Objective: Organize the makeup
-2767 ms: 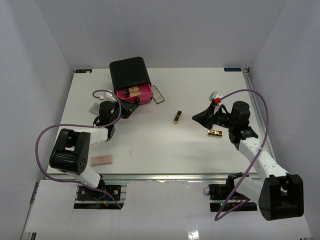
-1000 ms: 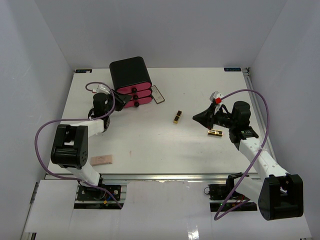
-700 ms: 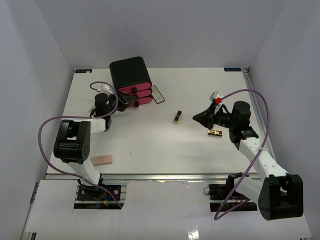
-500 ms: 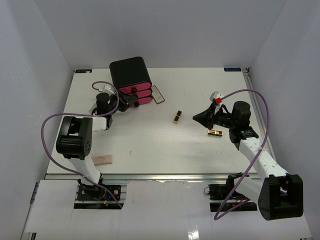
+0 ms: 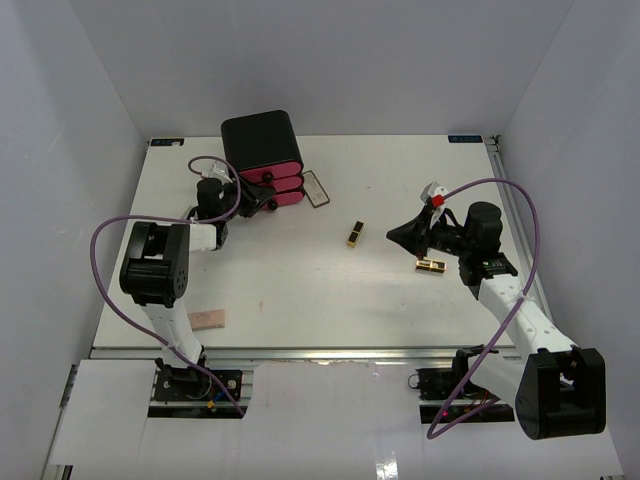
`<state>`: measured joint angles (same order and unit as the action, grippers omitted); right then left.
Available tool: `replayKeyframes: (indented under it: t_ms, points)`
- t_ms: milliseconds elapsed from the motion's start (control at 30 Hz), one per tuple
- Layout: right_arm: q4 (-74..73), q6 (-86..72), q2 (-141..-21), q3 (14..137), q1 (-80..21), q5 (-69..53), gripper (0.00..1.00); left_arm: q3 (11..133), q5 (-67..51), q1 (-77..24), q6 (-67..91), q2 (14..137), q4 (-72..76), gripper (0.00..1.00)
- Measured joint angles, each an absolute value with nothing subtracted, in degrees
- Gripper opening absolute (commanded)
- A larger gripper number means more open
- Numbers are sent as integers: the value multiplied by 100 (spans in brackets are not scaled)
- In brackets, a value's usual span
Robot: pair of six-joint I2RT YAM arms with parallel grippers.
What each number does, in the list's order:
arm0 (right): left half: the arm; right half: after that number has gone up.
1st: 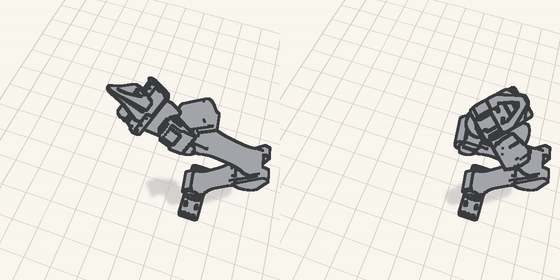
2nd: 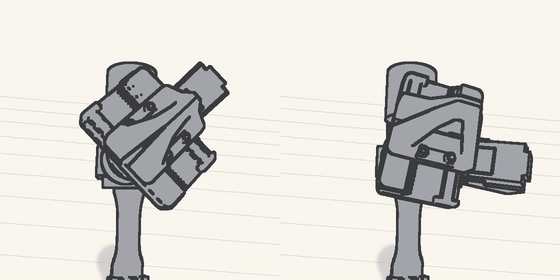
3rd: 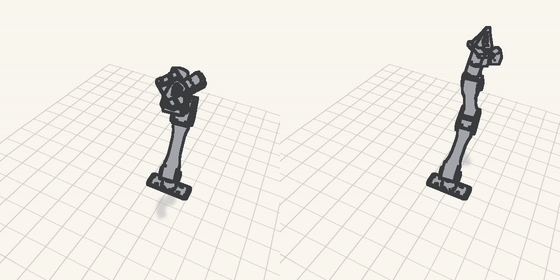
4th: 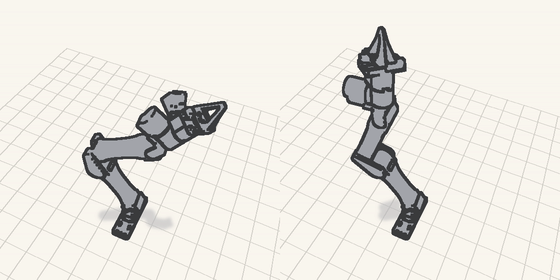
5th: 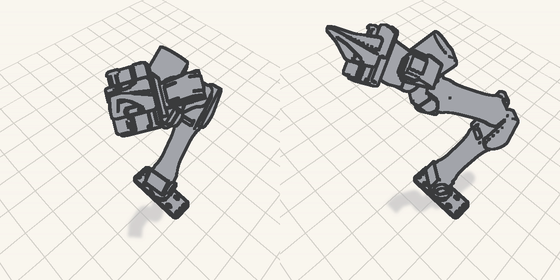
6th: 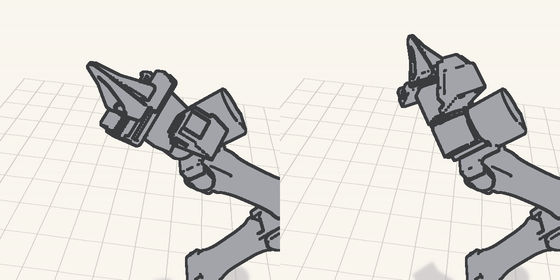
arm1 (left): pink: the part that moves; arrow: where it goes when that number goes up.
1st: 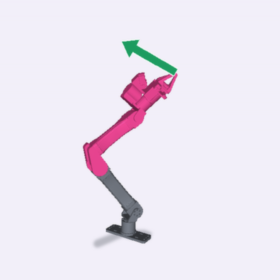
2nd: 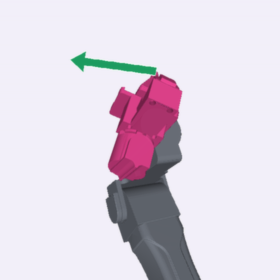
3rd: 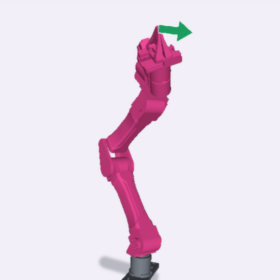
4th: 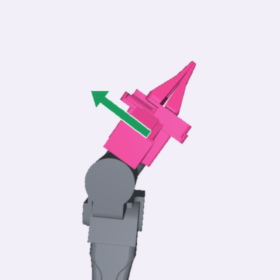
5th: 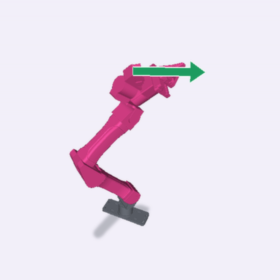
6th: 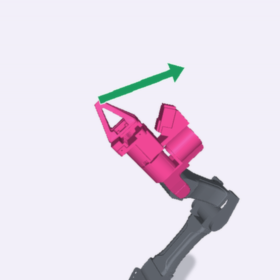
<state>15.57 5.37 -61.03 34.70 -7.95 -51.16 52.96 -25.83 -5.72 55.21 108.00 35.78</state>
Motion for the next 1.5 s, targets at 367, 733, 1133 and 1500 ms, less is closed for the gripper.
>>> replayKeyframes:
  t_ms: [367, 733, 1133, 1500]
  points:
    - [1557, 537, -6123, 3470, -783, -5117, 13, 5144, -2507, -576, 5603, 10745, 3680, 29]
    - [1555, 537, -6123, 3470, -755, -5118, 13, 4242, -2343, -569, 5794, 10056, 3921, 35]
    - [1557, 534, -6123, 3470, -751, -5122, 13, 4343, -2206, -569, 5833, 9914, 3873, 57]
    - [1557, 534, -6123, 3470, -745, -5122, 13, 4907, -1652, -663, 5935, 10454, 3720, 58]
